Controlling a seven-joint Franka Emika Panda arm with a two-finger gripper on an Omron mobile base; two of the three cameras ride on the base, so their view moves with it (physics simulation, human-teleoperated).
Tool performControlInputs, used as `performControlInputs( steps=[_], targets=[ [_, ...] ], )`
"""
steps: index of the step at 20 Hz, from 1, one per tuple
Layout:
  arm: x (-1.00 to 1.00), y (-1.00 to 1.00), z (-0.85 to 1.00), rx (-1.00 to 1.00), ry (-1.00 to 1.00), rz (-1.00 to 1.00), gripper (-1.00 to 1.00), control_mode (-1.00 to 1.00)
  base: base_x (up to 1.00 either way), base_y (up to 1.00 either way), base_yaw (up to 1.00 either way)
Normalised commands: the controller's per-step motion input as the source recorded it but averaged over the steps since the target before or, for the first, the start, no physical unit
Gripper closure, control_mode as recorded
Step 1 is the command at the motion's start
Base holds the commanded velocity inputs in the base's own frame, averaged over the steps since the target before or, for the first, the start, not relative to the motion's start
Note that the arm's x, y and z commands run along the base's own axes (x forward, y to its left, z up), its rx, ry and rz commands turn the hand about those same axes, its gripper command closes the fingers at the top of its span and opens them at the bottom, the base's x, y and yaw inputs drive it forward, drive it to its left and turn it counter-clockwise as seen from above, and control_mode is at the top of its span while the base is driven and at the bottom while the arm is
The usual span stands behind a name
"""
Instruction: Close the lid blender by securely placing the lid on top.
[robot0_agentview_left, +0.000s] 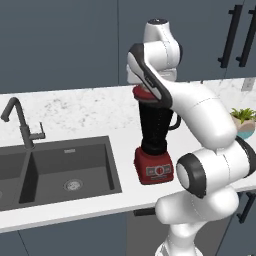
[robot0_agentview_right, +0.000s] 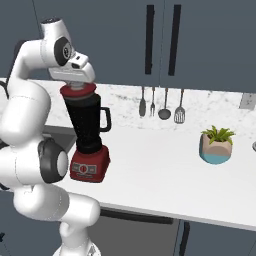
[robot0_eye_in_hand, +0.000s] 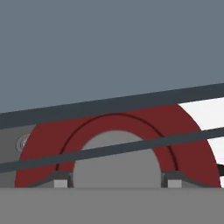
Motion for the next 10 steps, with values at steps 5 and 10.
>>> performControlInputs(
  steps=[5, 10],
  targets=[
    [0.00, -0.34, -0.15, 0.00, -0.01, 0.00, 1.00, -1.00, 0.00, 0.00, 0.00],
    [0.00, -0.66, -0.04, 0.00, -0.11, 0.00, 1.00, -1.00, 0.00, 0.00, 0.00]
  ],
)
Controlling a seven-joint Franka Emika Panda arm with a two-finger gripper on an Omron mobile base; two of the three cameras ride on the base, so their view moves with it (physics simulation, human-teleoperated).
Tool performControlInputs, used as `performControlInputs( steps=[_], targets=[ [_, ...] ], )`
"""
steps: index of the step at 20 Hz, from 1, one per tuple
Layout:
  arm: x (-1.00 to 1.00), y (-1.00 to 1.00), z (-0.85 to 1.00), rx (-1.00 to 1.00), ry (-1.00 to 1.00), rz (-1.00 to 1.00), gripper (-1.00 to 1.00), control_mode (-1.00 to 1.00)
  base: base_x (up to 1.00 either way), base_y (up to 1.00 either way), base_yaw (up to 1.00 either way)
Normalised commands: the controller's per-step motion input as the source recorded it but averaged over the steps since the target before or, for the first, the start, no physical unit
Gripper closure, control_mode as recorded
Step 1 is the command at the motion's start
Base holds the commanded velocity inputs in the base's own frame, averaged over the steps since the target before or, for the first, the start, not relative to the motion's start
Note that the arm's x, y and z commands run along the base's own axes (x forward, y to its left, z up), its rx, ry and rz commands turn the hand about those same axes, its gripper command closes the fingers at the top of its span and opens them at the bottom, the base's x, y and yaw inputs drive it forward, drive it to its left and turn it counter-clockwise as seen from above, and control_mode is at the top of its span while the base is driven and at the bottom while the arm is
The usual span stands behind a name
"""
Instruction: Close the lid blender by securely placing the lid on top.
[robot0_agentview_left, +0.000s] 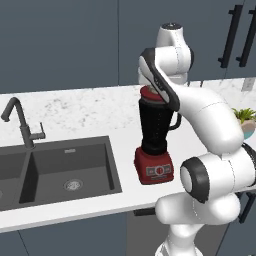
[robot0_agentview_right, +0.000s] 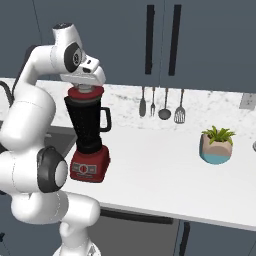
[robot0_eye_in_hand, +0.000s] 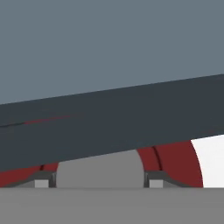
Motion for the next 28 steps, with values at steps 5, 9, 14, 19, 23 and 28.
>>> performControlInputs(
  steps=[5, 9, 14, 19, 23, 28],
  targets=[
    [0.00, -0.20, 0.00, 0.00, -0.03, 0.01, 1.00, -1.00, 0.00, 0.00, 0.00],
    [-0.16, 0.01, -0.26, 0.00, -0.02, 0.02, 1.00, -1.00, 0.00, 0.00, 0.00],
    [-0.27, 0.14, -0.13, 0.00, 0.00, 0.00, 1.00, -1.00, 0.00, 0.00, 0.00],
    [-0.07, 0.15, 0.01, 0.00, 0.09, 0.01, 1.00, -1.00, 0.00, 0.00, 0.00],
    [0.00, 0.06, 0.16, 0.00, 0.26, 0.02, 1.00, -1.00, 0.00, 0.00, 0.00],
    [0.00, 0.03, 0.08, 0.00, 0.20, 0.00, 1.00, -1.00, 0.00, 0.00, 0.00]
  ],
)
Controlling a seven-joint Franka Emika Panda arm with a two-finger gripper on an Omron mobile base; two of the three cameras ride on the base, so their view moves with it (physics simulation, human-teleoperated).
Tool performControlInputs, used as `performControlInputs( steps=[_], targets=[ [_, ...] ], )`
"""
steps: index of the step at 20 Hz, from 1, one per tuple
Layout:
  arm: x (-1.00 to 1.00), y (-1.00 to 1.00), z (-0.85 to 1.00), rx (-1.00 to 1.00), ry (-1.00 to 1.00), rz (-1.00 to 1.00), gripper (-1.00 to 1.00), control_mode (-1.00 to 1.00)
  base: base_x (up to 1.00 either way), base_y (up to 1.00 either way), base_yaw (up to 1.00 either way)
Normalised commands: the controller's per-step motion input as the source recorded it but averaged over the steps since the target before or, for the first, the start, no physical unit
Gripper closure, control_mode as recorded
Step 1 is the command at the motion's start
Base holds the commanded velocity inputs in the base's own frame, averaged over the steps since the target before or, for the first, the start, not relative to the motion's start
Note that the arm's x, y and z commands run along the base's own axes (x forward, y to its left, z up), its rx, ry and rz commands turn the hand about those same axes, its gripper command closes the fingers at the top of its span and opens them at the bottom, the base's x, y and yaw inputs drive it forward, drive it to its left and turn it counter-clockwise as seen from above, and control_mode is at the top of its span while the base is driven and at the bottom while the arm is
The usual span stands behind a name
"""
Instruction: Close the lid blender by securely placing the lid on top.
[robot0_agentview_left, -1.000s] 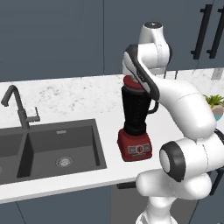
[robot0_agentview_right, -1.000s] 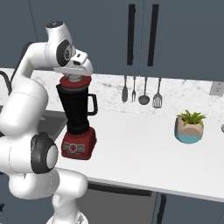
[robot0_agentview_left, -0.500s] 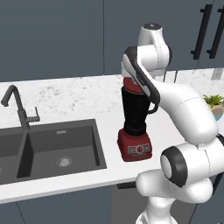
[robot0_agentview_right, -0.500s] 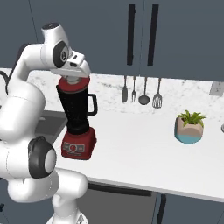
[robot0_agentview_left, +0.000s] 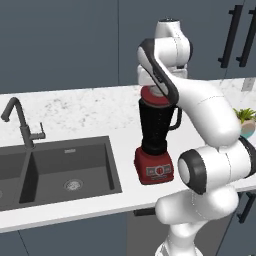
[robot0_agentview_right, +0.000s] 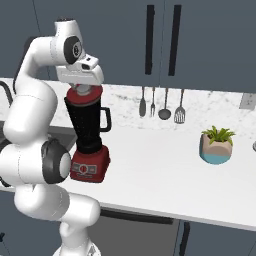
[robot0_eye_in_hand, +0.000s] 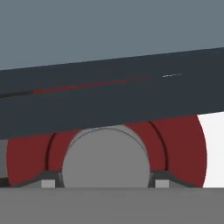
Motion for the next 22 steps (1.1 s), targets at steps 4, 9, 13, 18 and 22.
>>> performControlInputs(
  steps=[4, 9, 13, 18, 22],
  targets=[
    [-0.37, 0.04, -0.09, 0.01, 0.00, 0.00, 1.00, -1.00, 0.00, 0.00, 0.00],
    [-0.65, 0.00, -0.07, 0.02, 0.00, 0.00, 1.00, -1.00, 0.00, 0.00, 0.00],
    [-0.23, 0.00, -0.03, 0.03, 0.00, 0.00, 1.00, -1.00, 0.00, 0.00, 0.00],
    [-0.11, 0.00, -0.15, 0.08, 0.03, 0.00, 1.00, -1.00, 0.00, 0.00, 0.00],
    [0.00, 0.00, -0.12, 0.05, 0.12, 0.00, 1.00, -1.00, 0.00, 0.00, 0.00]
  ],
)
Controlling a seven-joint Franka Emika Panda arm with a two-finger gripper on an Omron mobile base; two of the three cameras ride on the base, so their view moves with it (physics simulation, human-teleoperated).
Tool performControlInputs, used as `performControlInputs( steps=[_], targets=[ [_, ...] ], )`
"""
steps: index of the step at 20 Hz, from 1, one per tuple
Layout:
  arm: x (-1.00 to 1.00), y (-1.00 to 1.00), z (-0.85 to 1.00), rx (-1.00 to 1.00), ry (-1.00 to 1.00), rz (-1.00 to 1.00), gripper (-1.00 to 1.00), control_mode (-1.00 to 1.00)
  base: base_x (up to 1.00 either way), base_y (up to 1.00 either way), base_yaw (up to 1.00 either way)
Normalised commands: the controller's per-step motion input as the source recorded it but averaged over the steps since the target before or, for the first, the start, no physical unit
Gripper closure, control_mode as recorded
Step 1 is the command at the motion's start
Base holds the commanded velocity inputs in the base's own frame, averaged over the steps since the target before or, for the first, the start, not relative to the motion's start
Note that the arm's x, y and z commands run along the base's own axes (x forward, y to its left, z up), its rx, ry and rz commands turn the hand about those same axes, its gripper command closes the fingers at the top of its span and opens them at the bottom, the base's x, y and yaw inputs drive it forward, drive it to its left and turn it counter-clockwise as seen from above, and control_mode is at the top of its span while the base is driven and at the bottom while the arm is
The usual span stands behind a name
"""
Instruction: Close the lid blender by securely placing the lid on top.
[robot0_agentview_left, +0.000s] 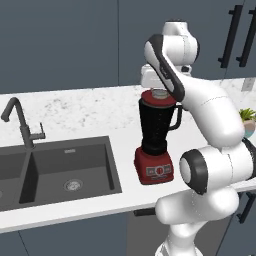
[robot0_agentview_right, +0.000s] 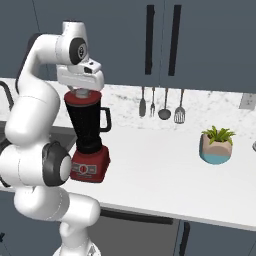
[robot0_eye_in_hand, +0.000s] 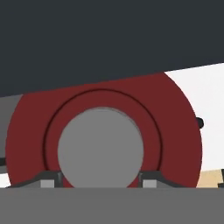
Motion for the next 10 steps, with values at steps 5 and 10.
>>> performControlInputs(
  steps=[5, 10],
  targets=[
    [0.00, 0.00, -0.25, 0.00, 0.03, 0.00, 1.00, -1.00, 0.00, 0.00, 0.00],
    [-0.01, 0.00, -0.40, -0.03, -0.09, 0.00, 1.00, -1.00, 0.00, 0.00, 0.00]
  ],
)
